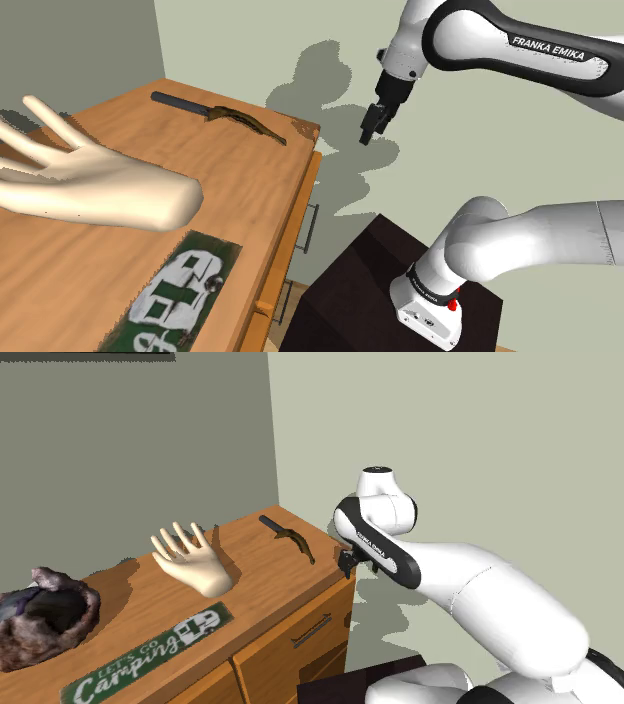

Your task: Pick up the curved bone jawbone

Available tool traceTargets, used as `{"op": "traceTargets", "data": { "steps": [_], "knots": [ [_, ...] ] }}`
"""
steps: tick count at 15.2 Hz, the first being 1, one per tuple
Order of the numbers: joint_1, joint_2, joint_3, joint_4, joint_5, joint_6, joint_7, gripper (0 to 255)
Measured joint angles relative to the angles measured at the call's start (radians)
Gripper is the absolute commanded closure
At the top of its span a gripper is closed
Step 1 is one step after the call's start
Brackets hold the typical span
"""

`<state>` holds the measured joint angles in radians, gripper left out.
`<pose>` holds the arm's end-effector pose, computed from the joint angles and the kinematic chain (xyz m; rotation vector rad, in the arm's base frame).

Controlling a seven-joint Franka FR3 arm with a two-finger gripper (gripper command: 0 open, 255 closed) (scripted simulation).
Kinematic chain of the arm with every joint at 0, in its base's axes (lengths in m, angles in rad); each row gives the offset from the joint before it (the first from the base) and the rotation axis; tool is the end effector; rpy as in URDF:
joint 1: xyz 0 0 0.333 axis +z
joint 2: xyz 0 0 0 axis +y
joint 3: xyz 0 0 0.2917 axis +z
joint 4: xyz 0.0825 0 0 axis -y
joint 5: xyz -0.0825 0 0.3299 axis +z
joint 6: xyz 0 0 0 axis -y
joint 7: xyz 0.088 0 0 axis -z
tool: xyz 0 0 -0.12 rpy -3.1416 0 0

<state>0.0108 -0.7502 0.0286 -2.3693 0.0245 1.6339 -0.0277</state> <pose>0.2844 0.0161 0.5503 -3.1352 -0.0913 -0.0229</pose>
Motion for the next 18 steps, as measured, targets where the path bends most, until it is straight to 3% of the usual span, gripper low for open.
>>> {"op": "traceTargets", "data": {
  "steps": [7,18],
  "knots": [
    [0.007,0.185,0.05,0.105,0.001,0.086,0.048,0],
    [0.02,0.613,0.158,0.452,-0.067,0.174,0.187,0]
  ]
}}
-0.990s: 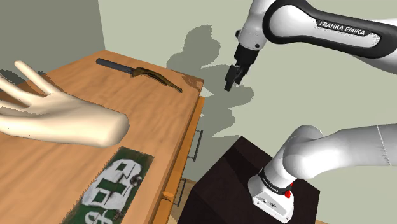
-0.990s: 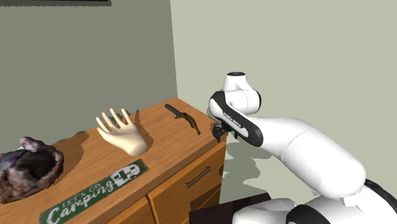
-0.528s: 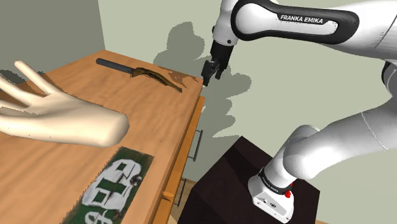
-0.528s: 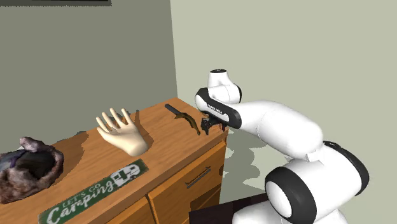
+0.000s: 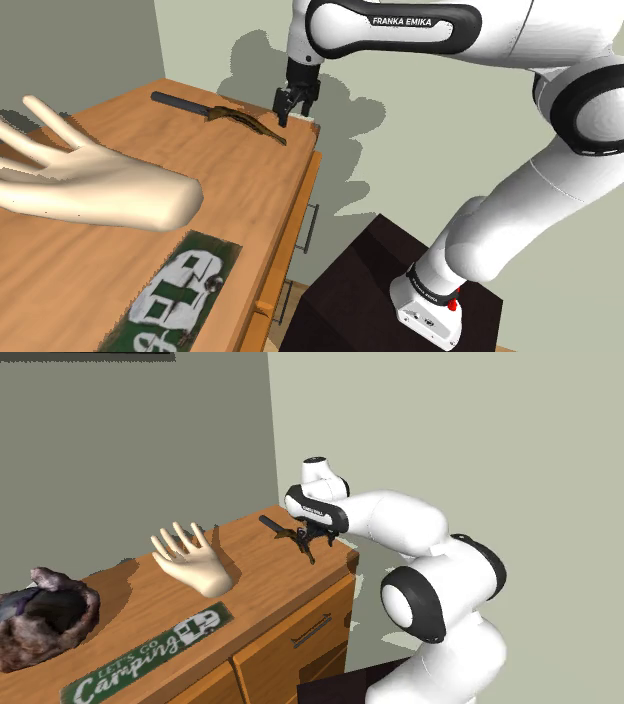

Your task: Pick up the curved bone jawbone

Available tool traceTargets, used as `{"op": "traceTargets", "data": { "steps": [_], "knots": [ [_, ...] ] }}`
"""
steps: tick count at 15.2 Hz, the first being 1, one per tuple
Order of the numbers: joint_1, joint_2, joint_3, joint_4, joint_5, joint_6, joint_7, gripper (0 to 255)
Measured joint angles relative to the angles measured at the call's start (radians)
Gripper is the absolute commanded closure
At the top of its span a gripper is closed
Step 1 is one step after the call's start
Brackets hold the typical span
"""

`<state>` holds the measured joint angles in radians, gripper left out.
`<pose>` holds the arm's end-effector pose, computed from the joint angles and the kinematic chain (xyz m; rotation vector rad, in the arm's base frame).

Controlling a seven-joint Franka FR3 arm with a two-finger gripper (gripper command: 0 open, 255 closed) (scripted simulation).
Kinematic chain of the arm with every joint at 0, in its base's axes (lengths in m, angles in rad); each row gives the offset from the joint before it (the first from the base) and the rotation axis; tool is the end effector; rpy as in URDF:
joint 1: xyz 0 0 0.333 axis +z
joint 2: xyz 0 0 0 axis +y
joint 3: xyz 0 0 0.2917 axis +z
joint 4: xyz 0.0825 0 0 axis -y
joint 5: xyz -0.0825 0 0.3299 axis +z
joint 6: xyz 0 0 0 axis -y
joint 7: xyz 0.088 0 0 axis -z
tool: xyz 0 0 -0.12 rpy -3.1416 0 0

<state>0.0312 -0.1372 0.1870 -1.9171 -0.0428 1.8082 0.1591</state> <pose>0.4623 0.1025 0.5270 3.0781 0.1035 0.0584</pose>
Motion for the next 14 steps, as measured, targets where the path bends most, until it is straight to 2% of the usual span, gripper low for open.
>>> {"op": "traceTargets", "data": {
  "steps": [7,9,14],
  "knots": [
    [0.035,0.278,0.039,0.297,-0.09,-0.027,0.085,0],
    [0.04,0.307,0.04,0.312,-0.1,-0.016,0.093,0],
    [0.038,0.315,0.038,0.26,-0.105,0.045,0.1,0]
  ]
}}
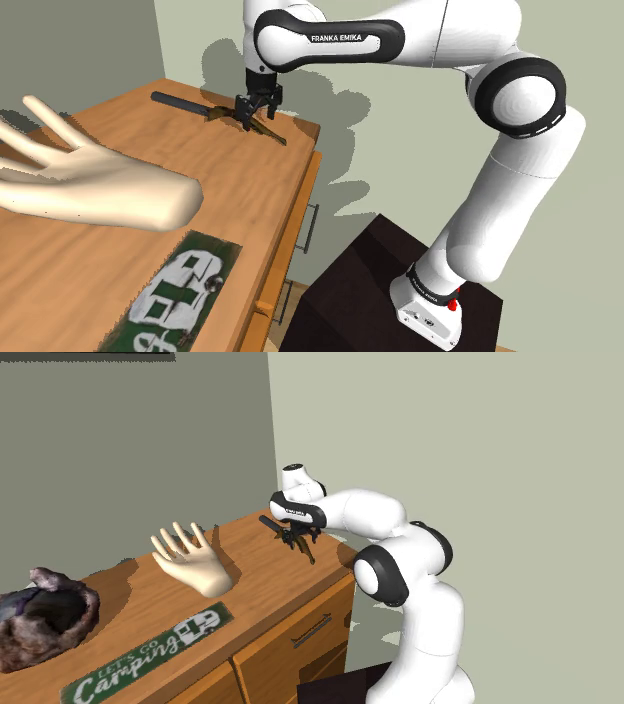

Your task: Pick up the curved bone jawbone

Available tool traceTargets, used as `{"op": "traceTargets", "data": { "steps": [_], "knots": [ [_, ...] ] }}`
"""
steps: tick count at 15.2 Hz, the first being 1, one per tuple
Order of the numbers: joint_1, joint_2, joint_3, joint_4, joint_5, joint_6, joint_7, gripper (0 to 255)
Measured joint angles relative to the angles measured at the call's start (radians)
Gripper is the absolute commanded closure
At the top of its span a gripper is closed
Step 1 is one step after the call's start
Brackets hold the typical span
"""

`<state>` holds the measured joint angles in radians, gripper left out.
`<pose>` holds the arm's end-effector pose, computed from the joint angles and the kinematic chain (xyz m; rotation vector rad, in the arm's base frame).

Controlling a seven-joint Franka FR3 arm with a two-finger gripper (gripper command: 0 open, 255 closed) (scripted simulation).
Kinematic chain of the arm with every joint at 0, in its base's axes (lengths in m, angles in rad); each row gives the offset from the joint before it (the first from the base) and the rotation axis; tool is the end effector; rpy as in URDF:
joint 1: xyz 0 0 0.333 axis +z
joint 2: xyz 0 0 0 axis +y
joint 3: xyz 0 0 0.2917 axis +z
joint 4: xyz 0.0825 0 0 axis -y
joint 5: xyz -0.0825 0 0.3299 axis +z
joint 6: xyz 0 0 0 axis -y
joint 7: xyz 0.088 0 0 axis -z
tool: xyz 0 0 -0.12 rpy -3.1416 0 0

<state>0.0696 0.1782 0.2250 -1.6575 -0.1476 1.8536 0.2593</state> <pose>0.5445 0.1430 0.4831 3.0462 0.1082 0.0764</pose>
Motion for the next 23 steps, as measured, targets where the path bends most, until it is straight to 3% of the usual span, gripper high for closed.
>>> {"op": "traceTargets", "data": {
  "steps": [1,2,13,23],
  "knots": [
    [0.0,0.003,0.0,-0.008,-0.001,0.011,0.002,0],
    [0.0,0.003,0.0,-0.013,-0.001,0.016,0.003,255],
    [0.0,0.002,0.0,-0.013,-0.001,0.015,0.002,255],
    [0.004,0.004,0.002,0.117,0.003,-0.112,-0.011,255]
  ]
}}
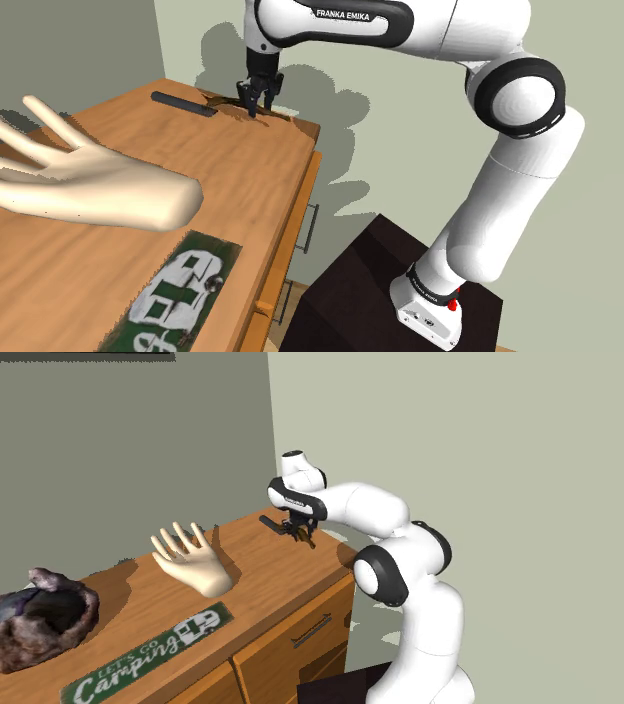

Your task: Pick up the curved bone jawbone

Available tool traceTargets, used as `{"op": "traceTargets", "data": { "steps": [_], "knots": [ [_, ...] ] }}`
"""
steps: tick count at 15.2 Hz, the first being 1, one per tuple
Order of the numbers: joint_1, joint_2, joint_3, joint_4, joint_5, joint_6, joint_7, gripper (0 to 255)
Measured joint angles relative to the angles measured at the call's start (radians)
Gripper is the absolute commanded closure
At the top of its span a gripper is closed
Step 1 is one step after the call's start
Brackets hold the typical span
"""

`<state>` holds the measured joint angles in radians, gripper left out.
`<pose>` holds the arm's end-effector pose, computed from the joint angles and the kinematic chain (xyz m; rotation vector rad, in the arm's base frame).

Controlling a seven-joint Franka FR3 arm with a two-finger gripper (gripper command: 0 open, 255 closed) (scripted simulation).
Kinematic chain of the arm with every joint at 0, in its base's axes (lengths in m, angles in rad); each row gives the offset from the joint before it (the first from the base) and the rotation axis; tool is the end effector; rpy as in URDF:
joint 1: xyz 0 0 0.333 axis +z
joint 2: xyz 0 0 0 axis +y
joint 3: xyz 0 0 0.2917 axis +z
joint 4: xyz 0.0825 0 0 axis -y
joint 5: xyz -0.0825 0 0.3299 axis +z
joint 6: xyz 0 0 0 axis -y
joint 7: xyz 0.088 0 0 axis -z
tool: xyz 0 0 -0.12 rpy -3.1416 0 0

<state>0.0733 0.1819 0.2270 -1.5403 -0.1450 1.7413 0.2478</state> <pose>0.5441 0.1427 0.5213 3.0465 0.1087 0.0774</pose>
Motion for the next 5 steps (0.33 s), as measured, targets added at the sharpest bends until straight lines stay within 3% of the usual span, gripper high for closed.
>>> {"op": "traceTargets", "data": {
  "steps": [5],
  "knots": [
    [0.004,0.007,0.002,0.069,-0.001,-0.063,-0.003,255]
  ]
}}
